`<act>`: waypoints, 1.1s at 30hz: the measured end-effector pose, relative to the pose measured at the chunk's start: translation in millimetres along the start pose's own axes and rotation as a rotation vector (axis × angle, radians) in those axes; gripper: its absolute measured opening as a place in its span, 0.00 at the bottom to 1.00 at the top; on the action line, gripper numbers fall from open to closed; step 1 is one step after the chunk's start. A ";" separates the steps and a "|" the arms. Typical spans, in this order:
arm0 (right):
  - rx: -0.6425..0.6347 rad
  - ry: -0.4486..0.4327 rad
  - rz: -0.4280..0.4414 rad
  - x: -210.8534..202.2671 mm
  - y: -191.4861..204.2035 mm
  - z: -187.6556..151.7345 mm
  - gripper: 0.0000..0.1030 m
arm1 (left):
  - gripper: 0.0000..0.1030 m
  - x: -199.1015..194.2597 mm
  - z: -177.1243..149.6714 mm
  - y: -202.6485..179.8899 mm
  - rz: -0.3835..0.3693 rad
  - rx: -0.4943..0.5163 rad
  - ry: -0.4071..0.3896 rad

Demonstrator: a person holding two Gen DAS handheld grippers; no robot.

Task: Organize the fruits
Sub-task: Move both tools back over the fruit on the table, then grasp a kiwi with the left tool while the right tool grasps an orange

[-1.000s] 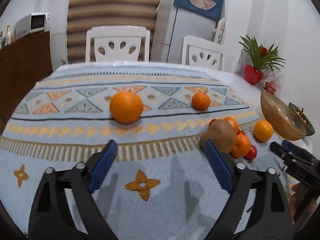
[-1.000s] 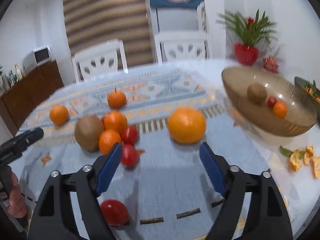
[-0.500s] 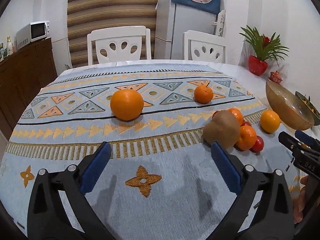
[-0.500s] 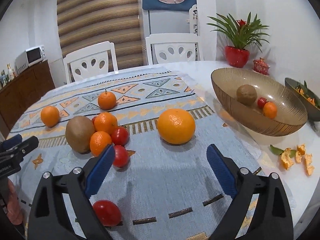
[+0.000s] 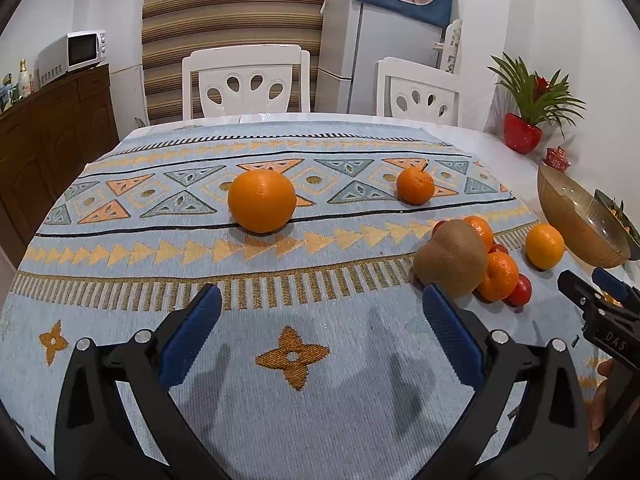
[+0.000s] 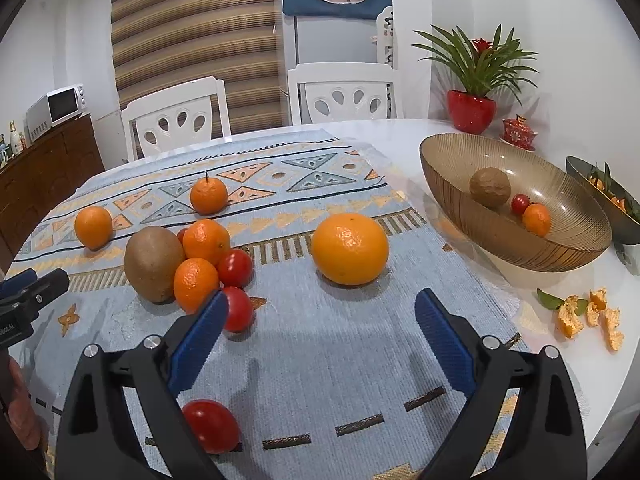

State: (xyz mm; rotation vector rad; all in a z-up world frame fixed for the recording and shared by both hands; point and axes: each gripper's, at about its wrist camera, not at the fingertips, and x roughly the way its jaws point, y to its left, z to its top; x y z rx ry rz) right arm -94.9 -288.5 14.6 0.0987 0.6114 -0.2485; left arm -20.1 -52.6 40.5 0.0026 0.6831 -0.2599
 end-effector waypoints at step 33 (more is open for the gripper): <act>0.081 0.189 0.130 23.4 -40.2 41.4 0.69 | 0.81 11.3 37.5 -40.6 -0.287 0.127 0.224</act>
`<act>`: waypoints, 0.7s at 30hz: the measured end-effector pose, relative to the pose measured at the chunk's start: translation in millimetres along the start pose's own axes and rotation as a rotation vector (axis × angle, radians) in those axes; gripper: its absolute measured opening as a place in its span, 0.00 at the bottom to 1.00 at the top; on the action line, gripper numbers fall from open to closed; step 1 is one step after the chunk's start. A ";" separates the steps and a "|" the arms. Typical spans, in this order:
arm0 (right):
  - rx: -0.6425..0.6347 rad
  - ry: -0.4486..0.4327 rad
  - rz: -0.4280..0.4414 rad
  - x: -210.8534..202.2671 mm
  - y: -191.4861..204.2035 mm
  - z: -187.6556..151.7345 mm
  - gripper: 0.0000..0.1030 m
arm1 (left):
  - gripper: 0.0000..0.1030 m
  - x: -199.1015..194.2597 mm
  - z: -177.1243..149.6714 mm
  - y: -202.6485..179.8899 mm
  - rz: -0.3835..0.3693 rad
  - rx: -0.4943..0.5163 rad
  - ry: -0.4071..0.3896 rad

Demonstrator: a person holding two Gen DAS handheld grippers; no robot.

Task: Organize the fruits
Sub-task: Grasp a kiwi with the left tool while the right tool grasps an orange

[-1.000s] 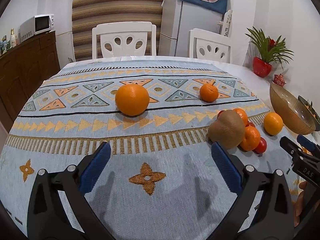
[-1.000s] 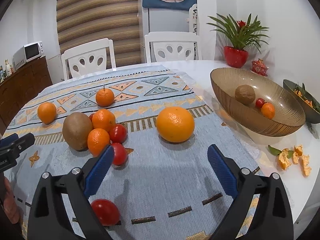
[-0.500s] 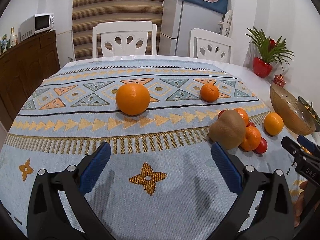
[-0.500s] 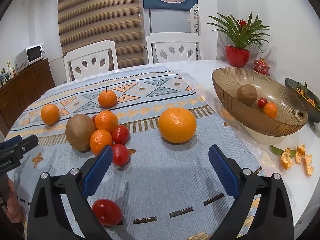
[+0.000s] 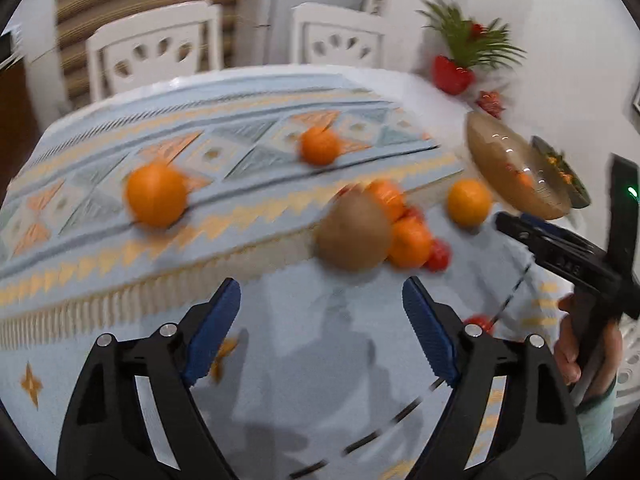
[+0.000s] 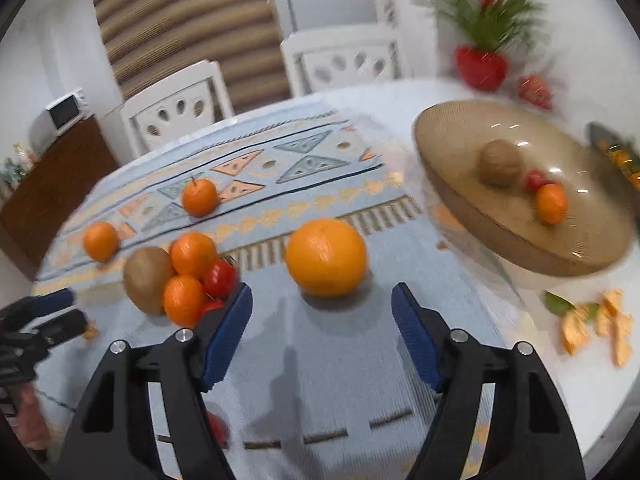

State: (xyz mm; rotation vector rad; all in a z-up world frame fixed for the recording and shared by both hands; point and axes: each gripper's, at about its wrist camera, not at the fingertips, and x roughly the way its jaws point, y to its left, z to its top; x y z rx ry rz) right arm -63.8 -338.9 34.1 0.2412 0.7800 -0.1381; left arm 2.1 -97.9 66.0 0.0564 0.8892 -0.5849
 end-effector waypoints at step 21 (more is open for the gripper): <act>-0.017 -0.027 -0.062 52.2 9.7 7.0 0.54 | 0.61 70.1 7.3 5.7 -0.129 -0.106 -0.032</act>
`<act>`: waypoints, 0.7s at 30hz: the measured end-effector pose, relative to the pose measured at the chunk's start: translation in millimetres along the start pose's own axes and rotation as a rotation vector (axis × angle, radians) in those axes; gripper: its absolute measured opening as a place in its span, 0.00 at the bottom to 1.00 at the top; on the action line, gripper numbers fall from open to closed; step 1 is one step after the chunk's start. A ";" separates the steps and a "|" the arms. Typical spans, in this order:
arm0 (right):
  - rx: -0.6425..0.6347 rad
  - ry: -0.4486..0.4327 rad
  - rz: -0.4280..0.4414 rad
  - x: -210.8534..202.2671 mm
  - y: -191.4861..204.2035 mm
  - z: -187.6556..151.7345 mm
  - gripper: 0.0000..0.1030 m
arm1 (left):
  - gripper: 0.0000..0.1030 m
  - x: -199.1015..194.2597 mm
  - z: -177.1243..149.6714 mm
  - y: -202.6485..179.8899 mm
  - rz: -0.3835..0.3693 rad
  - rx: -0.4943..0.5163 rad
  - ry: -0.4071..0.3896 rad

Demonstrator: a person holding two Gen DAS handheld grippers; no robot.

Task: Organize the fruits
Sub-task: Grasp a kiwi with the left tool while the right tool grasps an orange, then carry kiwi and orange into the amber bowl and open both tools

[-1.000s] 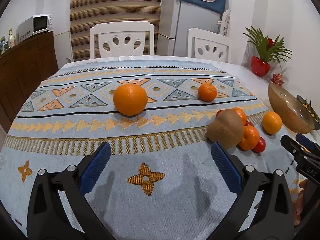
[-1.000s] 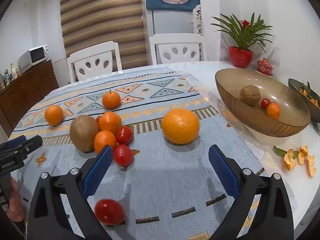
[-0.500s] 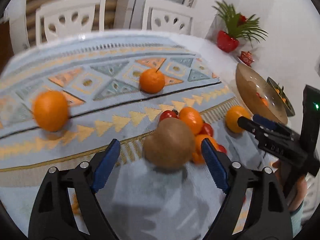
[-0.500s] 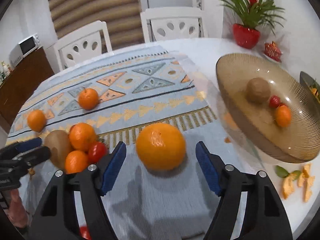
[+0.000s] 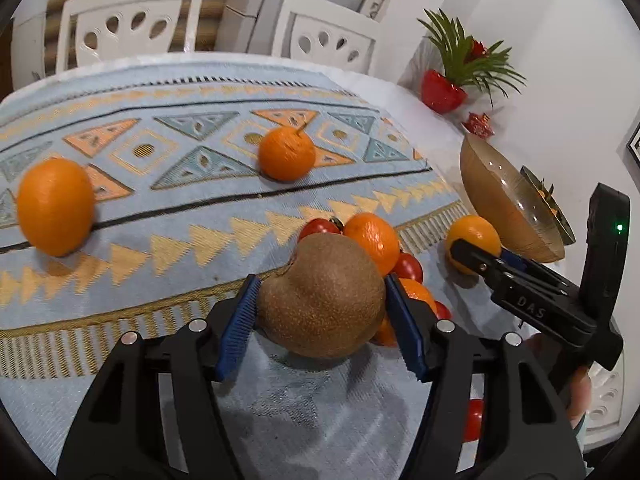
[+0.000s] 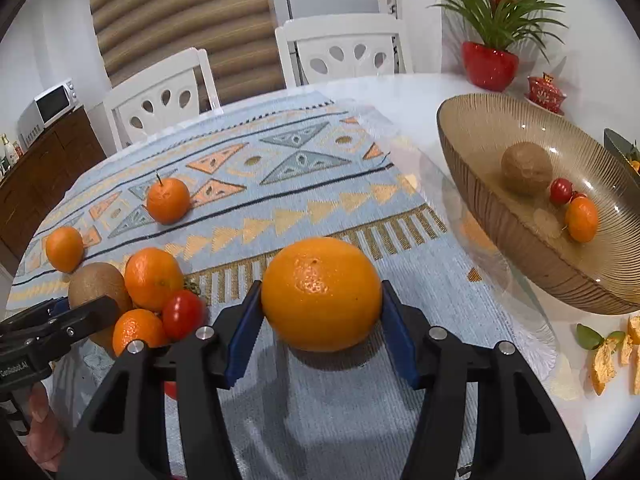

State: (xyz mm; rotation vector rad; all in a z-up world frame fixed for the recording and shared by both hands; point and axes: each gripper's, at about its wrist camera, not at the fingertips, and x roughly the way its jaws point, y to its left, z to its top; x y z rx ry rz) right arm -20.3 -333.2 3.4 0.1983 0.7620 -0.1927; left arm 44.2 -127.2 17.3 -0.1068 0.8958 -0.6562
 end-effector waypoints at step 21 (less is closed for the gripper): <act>0.102 -0.256 0.051 -107.2 -60.2 19.5 0.54 | 0.61 -57.9 39.9 -70.9 0.065 0.124 -0.164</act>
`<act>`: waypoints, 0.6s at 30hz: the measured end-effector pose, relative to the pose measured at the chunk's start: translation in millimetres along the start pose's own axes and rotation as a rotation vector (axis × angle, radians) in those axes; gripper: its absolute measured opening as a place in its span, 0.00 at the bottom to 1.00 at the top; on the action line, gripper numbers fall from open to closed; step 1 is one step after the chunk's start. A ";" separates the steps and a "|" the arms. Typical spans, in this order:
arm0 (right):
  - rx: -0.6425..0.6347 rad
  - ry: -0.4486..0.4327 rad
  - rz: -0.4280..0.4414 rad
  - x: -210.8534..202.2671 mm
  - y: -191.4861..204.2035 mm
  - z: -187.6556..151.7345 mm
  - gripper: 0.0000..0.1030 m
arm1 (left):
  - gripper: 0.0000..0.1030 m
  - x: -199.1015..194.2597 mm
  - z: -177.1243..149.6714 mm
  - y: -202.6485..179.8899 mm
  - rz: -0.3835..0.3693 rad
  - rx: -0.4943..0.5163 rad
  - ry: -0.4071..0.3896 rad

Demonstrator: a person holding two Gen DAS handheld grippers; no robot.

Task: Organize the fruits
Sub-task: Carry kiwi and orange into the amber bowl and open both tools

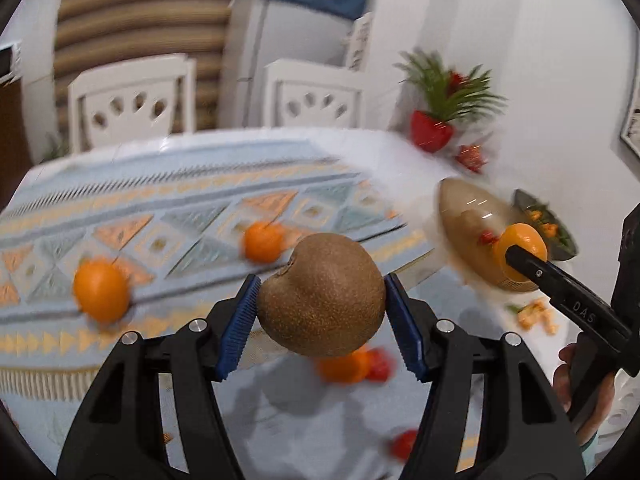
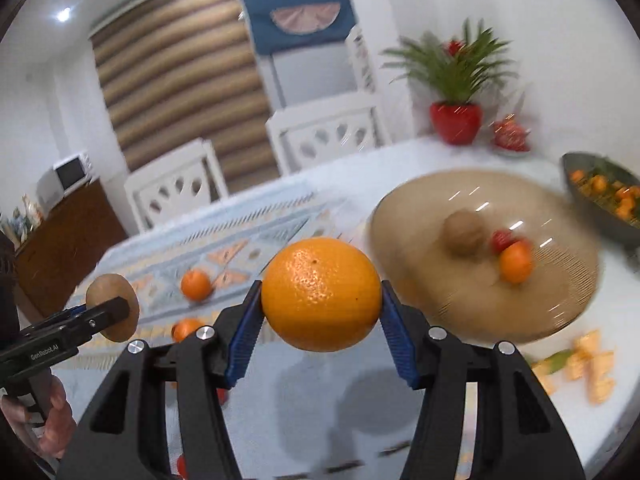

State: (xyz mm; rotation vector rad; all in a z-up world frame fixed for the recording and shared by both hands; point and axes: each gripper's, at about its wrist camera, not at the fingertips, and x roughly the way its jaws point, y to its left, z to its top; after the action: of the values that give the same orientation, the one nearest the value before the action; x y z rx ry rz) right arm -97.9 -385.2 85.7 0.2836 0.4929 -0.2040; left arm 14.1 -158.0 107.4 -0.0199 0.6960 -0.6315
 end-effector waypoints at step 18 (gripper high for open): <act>0.164 0.180 -0.250 18.7 -145.9 28.6 0.54 | 0.61 134.2 41.7 -185.9 -0.228 0.133 0.158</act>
State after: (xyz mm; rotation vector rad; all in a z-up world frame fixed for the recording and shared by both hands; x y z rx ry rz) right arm -107.2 -533.8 68.8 0.4026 0.6916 -0.4666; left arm 18.8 -391.0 101.4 0.0754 0.8091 -0.9044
